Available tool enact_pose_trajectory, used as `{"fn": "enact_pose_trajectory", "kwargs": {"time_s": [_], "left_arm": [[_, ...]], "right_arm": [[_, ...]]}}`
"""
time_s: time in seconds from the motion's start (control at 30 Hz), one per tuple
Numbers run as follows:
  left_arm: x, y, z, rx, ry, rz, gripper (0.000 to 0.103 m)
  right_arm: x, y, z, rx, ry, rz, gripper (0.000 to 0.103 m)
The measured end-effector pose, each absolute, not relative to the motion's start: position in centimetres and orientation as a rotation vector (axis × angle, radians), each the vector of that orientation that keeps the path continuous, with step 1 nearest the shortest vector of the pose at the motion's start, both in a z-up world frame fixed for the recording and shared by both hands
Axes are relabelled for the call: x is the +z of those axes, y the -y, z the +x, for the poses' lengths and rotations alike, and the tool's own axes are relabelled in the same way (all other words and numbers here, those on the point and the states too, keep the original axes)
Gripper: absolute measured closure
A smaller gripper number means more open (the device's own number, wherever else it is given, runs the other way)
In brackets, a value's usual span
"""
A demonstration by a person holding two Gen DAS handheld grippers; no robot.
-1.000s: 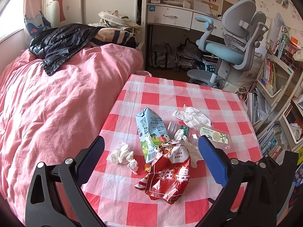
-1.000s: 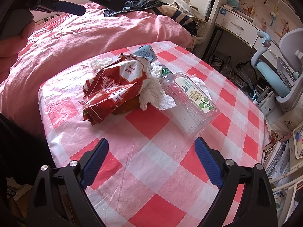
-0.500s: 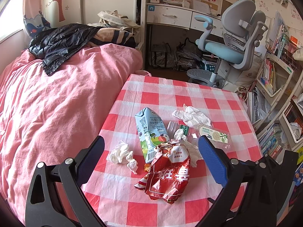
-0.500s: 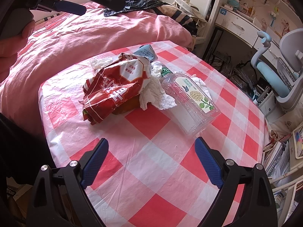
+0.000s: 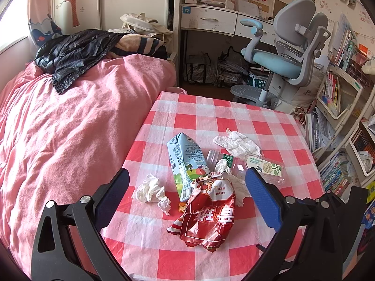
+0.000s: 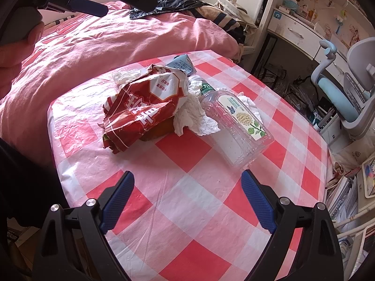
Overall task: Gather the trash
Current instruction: 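Close the left gripper on the red snack bag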
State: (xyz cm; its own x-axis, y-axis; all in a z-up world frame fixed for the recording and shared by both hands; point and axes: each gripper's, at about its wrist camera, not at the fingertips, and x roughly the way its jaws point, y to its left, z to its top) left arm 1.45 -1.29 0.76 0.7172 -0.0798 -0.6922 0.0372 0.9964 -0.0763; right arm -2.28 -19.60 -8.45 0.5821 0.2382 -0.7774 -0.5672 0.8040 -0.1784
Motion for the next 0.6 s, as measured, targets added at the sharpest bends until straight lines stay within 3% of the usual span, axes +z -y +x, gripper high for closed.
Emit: {"fn": "enact_pose_trajectory", "kwargs": {"time_s": [0.37, 0.6], "left_arm": [[-1.6, -6.8, 1.2, -0.050, -0.868, -0.243, 0.007], [-4.0, -1.7, 0.1, -0.181, -0.935, -0.053, 0.007]], "right_arm": [[-7.9, 20.2, -2.7, 0.499, -0.810, -0.440, 0.013], [-8.6, 21.2, -3.6, 0.533, -0.829, -0.476, 0.012]]}}
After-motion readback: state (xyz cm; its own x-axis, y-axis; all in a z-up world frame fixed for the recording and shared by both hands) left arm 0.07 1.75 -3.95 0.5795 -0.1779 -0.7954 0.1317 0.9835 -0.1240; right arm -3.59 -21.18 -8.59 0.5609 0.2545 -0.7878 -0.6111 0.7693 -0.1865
